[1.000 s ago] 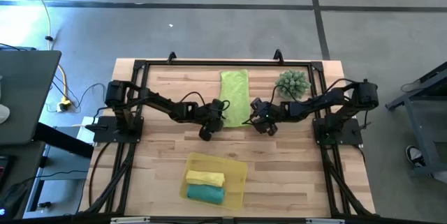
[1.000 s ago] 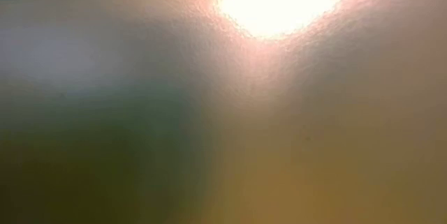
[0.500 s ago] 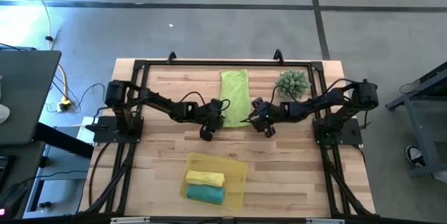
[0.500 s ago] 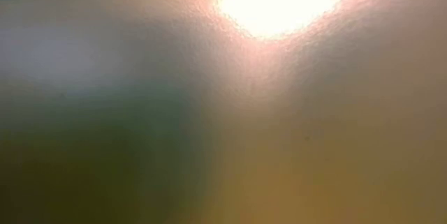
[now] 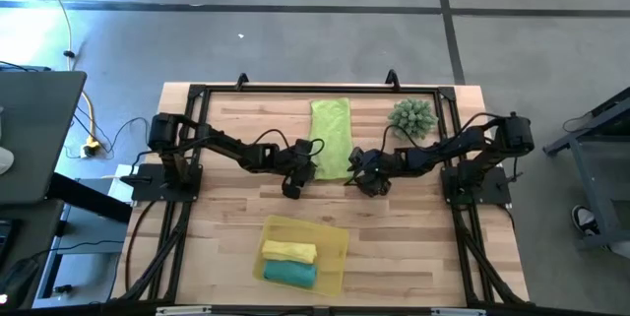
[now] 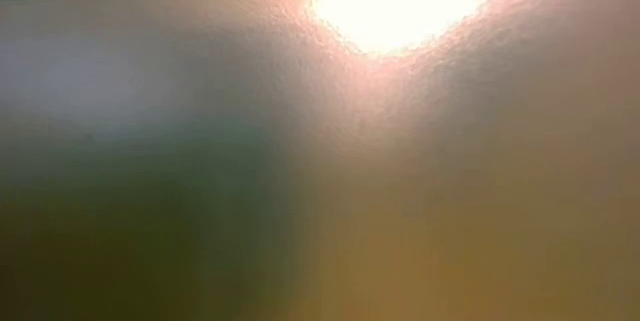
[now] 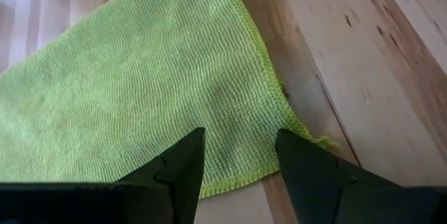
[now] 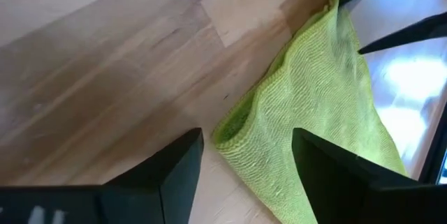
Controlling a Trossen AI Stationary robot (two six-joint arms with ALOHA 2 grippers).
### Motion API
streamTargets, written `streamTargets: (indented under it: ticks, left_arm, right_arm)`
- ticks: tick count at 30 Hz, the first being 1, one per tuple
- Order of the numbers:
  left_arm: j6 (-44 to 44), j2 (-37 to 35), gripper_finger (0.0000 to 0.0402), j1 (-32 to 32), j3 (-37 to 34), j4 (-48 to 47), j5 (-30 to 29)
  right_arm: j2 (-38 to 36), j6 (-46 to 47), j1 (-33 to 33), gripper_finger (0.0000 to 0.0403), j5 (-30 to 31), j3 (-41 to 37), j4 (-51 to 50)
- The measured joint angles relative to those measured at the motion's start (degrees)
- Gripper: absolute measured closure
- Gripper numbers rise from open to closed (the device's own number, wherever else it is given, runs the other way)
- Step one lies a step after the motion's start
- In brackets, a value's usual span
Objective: Roll microfiber towels into tight, uniform cylinder then place into a basket
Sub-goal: Roll the green towel
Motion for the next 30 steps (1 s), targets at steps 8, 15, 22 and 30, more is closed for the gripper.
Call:
streamTargets:
  ticks: [8, 15, 22, 30]
  left_arm:
    - [-0.22, 0.00, 0.0232, 0.00, -0.02, 0.22, -0.02]
    - [-2.54, 0.09, 0.0232, 0.00, -0.07, 0.92, 0.04]
    - [-2.54, -0.13, 0.0232, -0.66, -0.13, 1.33, -0.22]
    - [-2.10, -0.22, 0.0232, -2.45, -0.17, 2.25, -3.56]
  right_arm:
    - [1.92, -2.81, -1.50, 0.0203, 0.18, 0.02, 1.01]
    - [3.81, -2.04, -2.03, 0.0241, 1.38, 0.00, 3.46]
    - [4.04, 4.25, -2.10, 0.0288, 1.50, -0.09, 3.13]
    - [4.13, 13.58, -2.17, 0.0380, -0.16, -0.22, 2.69]
